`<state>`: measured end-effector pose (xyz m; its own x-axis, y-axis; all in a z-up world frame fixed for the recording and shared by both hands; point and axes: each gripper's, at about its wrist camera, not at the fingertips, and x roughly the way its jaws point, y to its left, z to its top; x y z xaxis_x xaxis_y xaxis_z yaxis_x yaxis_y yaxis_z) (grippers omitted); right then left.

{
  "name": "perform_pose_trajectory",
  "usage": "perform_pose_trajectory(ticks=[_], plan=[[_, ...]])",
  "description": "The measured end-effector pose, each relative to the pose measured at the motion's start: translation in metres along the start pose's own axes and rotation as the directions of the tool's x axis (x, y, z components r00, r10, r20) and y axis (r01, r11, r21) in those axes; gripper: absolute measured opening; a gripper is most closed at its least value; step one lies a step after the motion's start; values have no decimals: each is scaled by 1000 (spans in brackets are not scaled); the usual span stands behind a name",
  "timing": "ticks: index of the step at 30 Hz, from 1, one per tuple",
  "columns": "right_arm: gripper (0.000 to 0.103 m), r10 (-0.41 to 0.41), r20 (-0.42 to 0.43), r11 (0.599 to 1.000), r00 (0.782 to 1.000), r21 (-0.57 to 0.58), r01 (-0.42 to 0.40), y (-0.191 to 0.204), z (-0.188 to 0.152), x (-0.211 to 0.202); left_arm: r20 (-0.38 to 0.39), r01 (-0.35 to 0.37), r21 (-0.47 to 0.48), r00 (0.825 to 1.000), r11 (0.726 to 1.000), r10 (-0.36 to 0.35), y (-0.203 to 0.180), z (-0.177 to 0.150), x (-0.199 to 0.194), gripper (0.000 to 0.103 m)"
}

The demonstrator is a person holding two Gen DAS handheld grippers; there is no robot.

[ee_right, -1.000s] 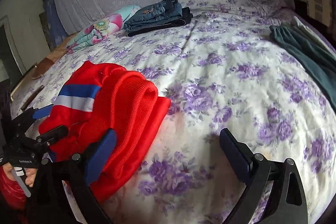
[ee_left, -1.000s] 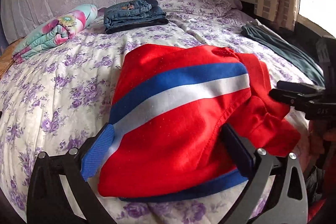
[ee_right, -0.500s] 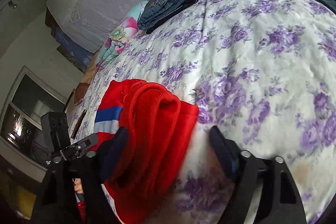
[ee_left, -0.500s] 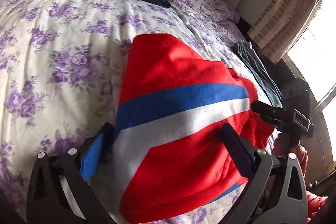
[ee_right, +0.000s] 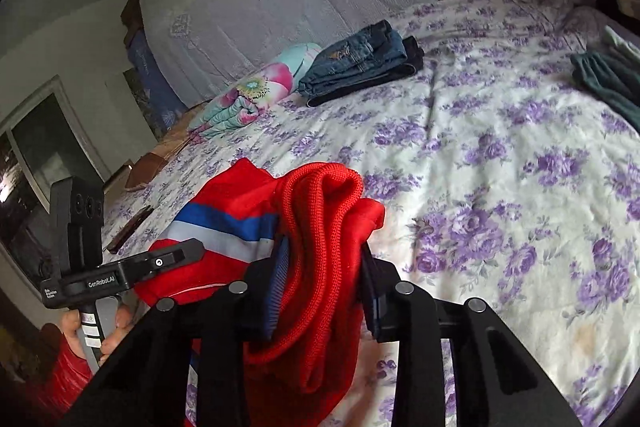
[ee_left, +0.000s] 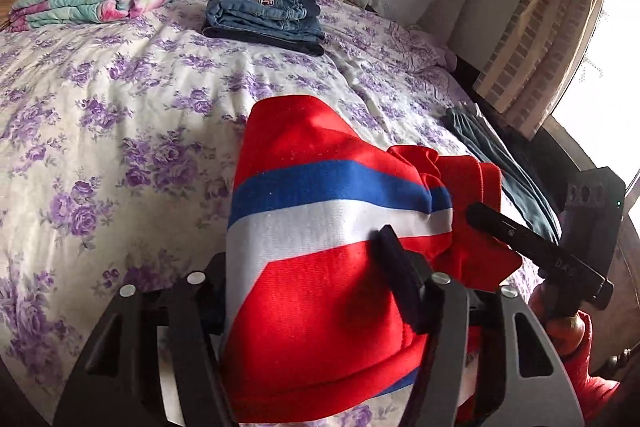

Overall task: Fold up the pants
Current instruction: 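Carry the folded red bundle with the right gripper onto the jeans stack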

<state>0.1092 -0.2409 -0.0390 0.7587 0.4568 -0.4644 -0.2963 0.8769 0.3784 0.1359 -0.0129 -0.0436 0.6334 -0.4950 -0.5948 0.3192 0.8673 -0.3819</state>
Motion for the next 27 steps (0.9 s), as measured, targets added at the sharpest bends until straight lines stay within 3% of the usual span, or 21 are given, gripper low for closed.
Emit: perform_pose_trajectory(ticks=[3, 6, 9, 11, 14, 15, 18, 20, 21, 24, 25, 27], plan=[[32, 8, 5, 1000, 1000, -16, -8, 1, 11, 0, 24, 5, -7, 1000, 1000, -5, 2, 5, -5, 50], [31, 8, 5, 1000, 1000, -28, -8, 0, 30, 7, 67, 25, 19, 997, 1000, -26, -2, 21, -10, 36], [31, -1, 17, 999, 1000, -54, 2, 1, 52, 16, 96, 4, 75, 995, 997, -12, -13, 44, -12, 36], [31, -6, -3, 999, 1000, -41, 6, -6, 61, 26, 74, -1, 74, 997, 997, -4, -11, 56, -1, 36], [31, 5, -93, 1000, 996, 22, -2, -28, 54, 45, -51, 47, -24, 998, 999, -48, 11, 54, 25, 36], [31, 1, -103, 999, 995, 32, 2, -34, 48, 48, -69, 45, -40, 996, 998, -48, 19, 48, 31, 39], [33, 46, -115, 993, 992, 115, -33, -54, 37, 55, -106, 36, -79, 993, 996, -44, 37, 29, 45, 67], [37, 90, -130, 982, 987, 179, -65, -65, 34, 60, -112, 83, -132, 989, 988, -98, 48, 26, 48, 69], [37, 111, -132, 975, 985, 205, -83, -70, 33, 62, -118, 97, -145, 986, 985, -115, 50, 28, 48, 67], [33, 127, -114, 968, 985, 232, -98, -72, 36, 60, -106, 127, -169, 984, 978, -146, 48, 36, 45, 36], [31, 114, -95, 976, 989, 196, -94, -65, 40, 55, -86, 116, -151, 988, 982, -130, 43, 41, 41, 26], [29, 80, -59, 993, 995, 88, -74, -45, 56, 47, -38, 105, -80, 993, 991, -109, 28, 55, 31, 20]])
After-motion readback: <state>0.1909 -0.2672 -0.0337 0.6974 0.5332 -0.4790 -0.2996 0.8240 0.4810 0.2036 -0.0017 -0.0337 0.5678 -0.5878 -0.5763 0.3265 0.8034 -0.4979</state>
